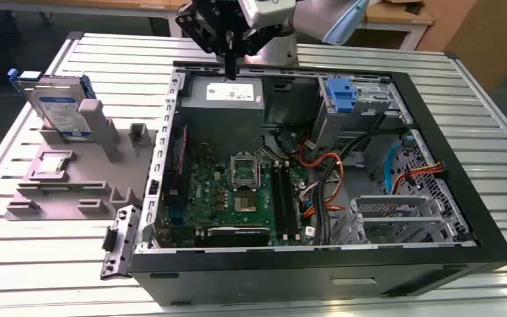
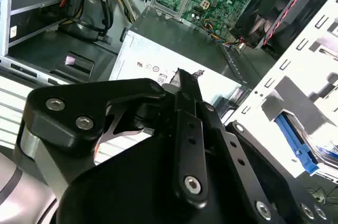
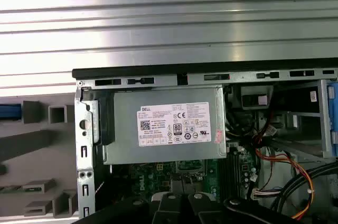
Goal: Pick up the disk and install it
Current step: 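Reach for the disk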
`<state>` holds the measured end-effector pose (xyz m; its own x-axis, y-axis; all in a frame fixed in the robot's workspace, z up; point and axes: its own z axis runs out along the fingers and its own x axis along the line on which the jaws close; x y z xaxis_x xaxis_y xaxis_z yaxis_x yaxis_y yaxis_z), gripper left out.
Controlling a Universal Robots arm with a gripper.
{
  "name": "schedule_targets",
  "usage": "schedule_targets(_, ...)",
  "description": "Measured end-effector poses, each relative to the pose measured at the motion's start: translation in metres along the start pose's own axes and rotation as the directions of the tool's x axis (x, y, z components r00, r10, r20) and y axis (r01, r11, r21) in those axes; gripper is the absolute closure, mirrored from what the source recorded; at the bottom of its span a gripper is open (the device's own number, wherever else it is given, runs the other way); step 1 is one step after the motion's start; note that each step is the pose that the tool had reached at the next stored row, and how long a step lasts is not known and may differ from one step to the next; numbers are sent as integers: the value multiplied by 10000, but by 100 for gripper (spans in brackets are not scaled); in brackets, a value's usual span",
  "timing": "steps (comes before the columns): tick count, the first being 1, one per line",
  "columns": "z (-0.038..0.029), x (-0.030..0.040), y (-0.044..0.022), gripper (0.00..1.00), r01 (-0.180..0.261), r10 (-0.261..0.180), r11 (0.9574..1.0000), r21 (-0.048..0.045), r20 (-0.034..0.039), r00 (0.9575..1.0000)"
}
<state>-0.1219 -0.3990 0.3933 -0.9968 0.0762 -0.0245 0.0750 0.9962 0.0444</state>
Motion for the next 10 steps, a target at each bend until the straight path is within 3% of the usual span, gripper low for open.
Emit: schedule_targets(10,0,24,-2,90,-1,1,10000,0,0,10000)
